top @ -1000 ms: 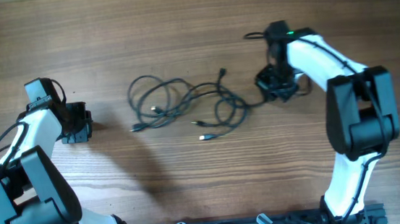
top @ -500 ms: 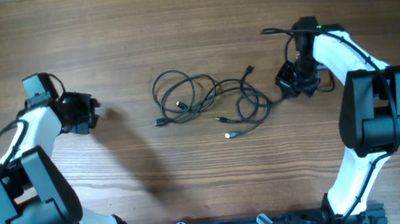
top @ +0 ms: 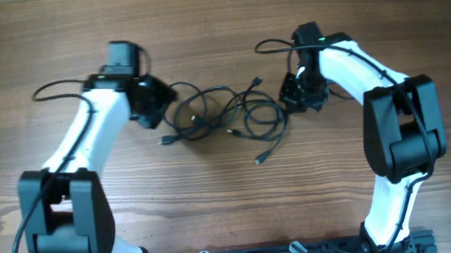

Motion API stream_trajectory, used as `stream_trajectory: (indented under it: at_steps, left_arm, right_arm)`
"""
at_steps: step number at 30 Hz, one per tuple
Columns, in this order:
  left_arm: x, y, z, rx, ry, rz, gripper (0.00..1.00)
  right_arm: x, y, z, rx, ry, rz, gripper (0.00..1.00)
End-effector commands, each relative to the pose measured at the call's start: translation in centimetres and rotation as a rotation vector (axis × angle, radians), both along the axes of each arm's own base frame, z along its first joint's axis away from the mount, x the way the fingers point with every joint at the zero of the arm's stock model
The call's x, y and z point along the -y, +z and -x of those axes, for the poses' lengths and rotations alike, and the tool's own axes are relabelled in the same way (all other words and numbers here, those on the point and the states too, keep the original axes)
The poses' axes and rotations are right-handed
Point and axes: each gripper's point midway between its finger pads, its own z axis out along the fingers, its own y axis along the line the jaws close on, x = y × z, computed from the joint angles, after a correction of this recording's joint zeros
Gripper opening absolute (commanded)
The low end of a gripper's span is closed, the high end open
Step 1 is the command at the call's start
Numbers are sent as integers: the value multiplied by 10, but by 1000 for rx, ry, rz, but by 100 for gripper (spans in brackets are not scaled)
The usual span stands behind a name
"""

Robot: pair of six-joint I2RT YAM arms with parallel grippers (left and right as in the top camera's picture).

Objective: Untangle cables

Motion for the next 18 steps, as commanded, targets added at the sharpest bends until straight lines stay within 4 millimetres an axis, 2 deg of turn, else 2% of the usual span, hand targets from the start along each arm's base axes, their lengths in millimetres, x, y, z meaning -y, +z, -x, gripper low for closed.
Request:
stream_trajectory:
  at_steps: [1,5,8,13,18]
  left_arm:
    - [47,2,6,-3,-36,41,58]
    - [78,-1,13,-3,-81,55,58]
    - [91,-13,17,-31,-73,55,58]
    - [99,-34,14,-84,18,73,57]
    - [101,-45,7,-87,46,77,57]
  right_arm:
    - [-18,10,1,29,17,-36,4]
    - [-20,11,-1,41,21,-39,4]
    - [-20,11,-1,40,21,-39,4]
    - [-20,11,0,36,23,-38,4]
    - [-20,10,0,37,23,-37,4]
